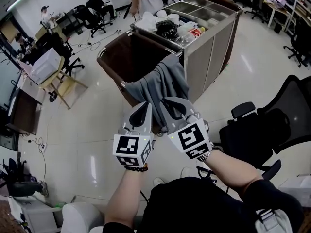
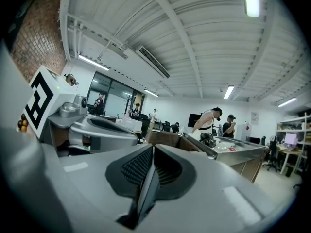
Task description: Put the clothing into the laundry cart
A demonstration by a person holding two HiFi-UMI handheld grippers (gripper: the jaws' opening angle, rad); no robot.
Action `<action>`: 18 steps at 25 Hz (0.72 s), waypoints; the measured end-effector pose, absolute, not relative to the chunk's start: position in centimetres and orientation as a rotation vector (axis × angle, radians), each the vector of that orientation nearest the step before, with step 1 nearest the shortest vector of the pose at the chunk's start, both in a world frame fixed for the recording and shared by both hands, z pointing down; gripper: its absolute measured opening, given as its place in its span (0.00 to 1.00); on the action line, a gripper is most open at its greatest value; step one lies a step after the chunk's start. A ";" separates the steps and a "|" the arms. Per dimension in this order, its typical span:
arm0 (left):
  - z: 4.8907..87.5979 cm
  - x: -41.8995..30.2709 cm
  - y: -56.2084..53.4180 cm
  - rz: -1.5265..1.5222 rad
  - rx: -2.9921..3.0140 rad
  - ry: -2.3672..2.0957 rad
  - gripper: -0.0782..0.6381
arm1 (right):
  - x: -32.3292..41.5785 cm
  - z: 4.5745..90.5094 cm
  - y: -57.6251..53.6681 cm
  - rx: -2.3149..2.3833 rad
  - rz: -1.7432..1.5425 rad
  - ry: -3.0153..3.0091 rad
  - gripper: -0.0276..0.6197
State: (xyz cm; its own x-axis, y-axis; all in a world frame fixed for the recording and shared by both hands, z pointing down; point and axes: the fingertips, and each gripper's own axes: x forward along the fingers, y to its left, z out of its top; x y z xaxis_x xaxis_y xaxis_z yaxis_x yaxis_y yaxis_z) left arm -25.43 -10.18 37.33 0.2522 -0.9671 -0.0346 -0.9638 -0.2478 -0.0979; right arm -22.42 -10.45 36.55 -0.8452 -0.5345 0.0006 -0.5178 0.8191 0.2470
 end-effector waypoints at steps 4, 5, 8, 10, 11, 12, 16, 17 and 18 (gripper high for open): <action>37.1 -25.3 -9.0 -0.049 -2.421 1.839 0.11 | -22.4 36.1 -9.6 0.881 -0.353 -2.931 0.04; 36.9 -25.4 -8.6 -0.051 -2.424 1.831 0.11 | -22.5 36.0 -9.3 0.889 -0.350 -2.931 0.04; 36.6 -25.9 -7.5 -0.055 -2.433 1.812 0.11 | -23.0 35.9 -8.3 0.909 -0.342 -2.923 0.04; 36.5 -26.3 -6.8 -0.060 -2.441 1.796 0.11 | -23.3 36.0 -7.7 0.922 -0.332 -2.916 0.04; 36.4 -26.4 -6.5 -0.062 -2.446 1.788 0.11 | -23.4 36.0 -7.5 0.929 -0.329 -2.913 0.04; 36.4 -26.5 -6.3 -0.062 -2.450 1.780 0.11 | -23.6 35.9 -7.2 0.934 -0.328 -2.910 0.04; 36.2 -27.0 -5.5 -0.063 -2.463 1.757 0.11 | -24.2 35.9 -6.3 0.950 -0.336 -2.900 0.04; 36.1 -27.0 -5.3 -0.066 -2.466 1.751 0.11 | -24.2 35.9 -6.2 0.954 -0.336 -2.898 0.04; 36.1 -27.0 -5.2 -0.068 -2.468 1.744 0.11 | -24.3 35.9 -6.0 0.958 -0.336 -2.895 0.04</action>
State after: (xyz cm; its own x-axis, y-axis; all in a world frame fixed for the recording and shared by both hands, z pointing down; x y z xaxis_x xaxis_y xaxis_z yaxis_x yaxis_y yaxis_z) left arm -27.00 -5.17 36.08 0.3355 -0.9415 -0.0317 -0.9361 -0.3294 -0.1229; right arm -24.28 -6.03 35.94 -0.8026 -0.5966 0.0008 -0.5805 0.7813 0.2292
